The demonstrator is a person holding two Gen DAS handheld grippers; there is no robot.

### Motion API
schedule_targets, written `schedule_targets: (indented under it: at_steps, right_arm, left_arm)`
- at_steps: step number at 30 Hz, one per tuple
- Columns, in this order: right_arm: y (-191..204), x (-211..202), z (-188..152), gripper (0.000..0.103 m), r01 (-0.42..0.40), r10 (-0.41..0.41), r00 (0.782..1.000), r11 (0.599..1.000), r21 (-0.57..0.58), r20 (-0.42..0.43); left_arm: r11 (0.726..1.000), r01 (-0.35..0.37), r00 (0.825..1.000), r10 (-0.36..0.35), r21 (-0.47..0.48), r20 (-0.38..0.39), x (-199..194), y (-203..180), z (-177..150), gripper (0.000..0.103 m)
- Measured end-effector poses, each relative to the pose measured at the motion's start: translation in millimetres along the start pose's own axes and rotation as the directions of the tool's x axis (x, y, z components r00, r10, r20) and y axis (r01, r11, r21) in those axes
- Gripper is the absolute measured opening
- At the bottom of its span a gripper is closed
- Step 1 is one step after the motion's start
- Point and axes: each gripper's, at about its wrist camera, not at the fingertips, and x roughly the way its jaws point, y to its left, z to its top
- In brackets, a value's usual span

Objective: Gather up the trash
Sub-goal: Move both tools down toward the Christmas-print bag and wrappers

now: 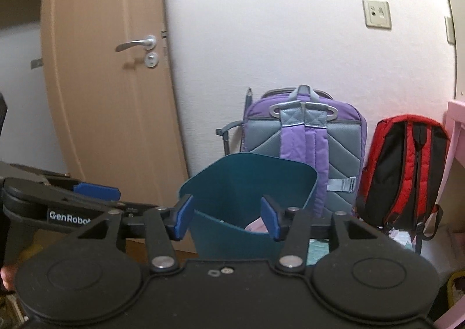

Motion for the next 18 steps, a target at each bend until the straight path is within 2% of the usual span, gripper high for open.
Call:
schedule_targets:
  at_steps: [4,11,15,18]
  right_arm:
    - [15,-13,-11,0.053,-0.021,0.021,1.0,0.999,-0.031,-0.005]
    - [35,-20,-40,0.053,-0.107,0.105,0.993,0.994,-0.034,-0.056]
    - [46,-13,-63,0.053,-0.147,0.144,0.985,0.989,-0.02,-0.096]
    - [54,-2,-86,0.053,-0.165,0.162,0.978,0.986,-0.017,-0.134]
  left_arm:
    - [1.0,-0.002,1.0,0.002,-0.011,0.009,-18,5,-16,0.082]
    - [0.999,0.022,1.0,-0.022,-0.033,-0.008,-37,22,-53,0.084]
    - [0.999,0.012,0.999,-0.013,-0.051,-0.034,-37,37,-80,0.085]
    - [0.997,0.0,0.997,-0.006,-0.076,-0.075,-25,53,-103,0.09]
